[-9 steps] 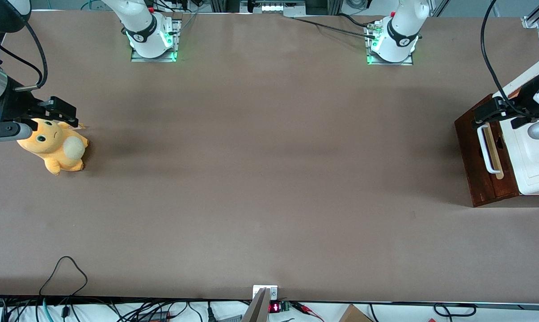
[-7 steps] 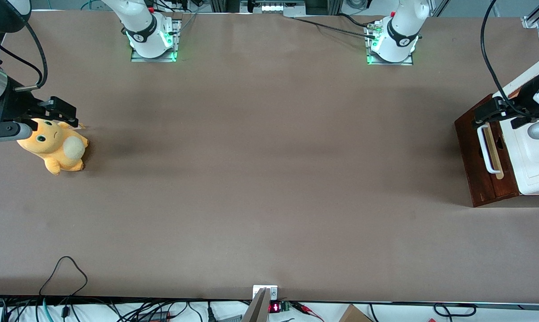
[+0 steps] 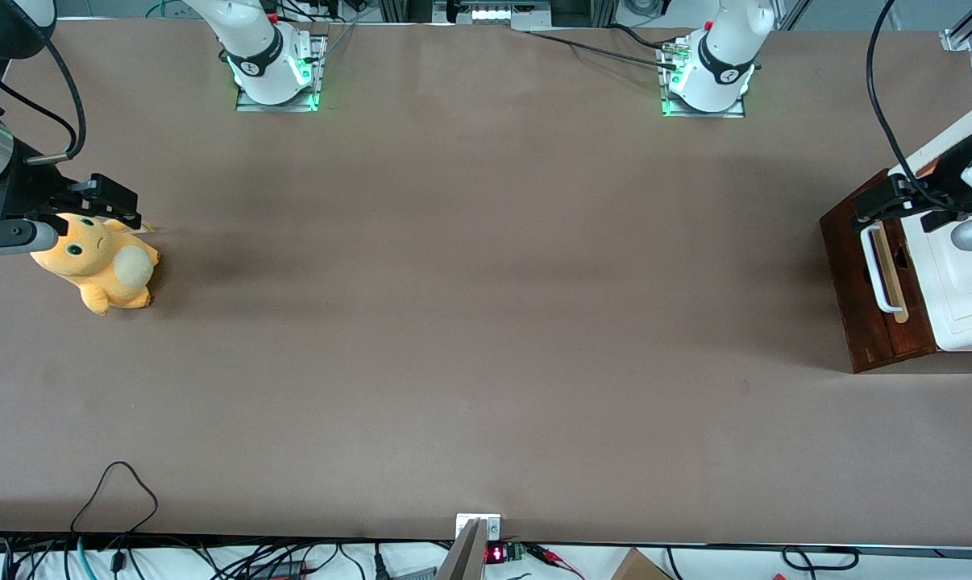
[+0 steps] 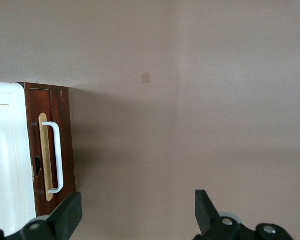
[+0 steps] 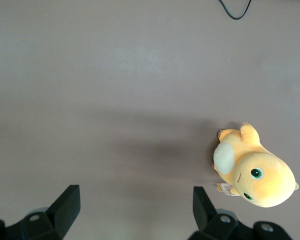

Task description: Open lower drawer with left arm only

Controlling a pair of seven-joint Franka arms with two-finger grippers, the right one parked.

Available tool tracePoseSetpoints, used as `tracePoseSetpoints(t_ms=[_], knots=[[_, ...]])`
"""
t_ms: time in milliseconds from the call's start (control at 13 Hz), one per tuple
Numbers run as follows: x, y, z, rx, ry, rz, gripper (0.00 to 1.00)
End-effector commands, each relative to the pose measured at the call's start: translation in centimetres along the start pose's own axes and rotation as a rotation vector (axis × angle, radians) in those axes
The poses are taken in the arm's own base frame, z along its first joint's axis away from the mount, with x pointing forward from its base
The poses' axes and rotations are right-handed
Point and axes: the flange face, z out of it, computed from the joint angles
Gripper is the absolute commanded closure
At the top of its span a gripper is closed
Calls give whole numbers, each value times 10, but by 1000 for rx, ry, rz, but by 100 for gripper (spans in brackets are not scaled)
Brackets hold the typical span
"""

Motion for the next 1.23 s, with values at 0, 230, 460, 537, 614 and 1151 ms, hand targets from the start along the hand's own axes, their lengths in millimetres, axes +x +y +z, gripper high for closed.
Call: tracePoseSetpoints(t_ms=[0,230,460,537,614,1151], knots=[[-2,1,-7,8,7,-8,0],[-1,5,-4,52,-1,-44,0],[1,1,3,106,-13,-54,0],[2,-1,9,118,-35,-51,0],[3,-3,11,153,-35,-54,0],[13,10,58,390,-145,13,0]])
